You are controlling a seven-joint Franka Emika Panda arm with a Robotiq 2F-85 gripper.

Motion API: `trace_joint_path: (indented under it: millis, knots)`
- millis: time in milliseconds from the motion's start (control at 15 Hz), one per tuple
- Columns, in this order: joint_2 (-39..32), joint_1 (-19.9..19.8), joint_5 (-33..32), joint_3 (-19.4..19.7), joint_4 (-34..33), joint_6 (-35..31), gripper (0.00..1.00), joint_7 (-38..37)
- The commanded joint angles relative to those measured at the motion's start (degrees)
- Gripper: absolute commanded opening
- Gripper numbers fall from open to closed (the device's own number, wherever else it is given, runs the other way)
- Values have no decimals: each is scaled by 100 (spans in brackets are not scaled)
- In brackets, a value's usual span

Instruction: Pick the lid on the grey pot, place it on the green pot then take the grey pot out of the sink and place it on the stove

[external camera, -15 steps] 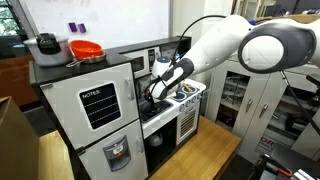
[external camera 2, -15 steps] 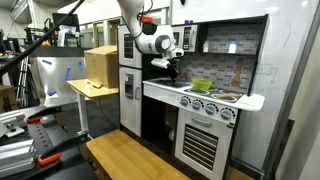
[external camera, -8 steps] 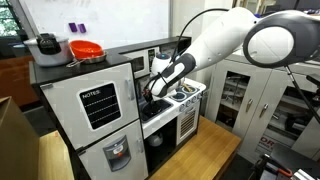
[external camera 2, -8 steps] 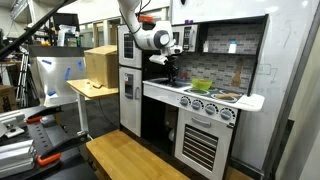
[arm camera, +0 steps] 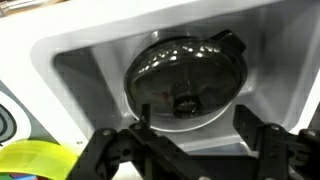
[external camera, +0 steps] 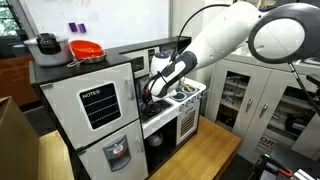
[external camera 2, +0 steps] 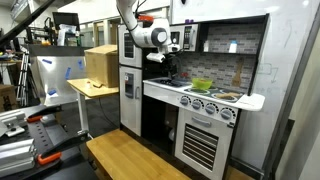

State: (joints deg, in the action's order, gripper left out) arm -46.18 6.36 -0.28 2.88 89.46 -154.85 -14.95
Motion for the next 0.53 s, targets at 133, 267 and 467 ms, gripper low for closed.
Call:
trace_joint_path:
  millis: [133,267,467]
  knots:
    - [81,36,67,66,151,186,42,-40]
    - [21,22,81,57,92,216,27,-44]
    - [-45,21,88,48,-8,233,8,-50]
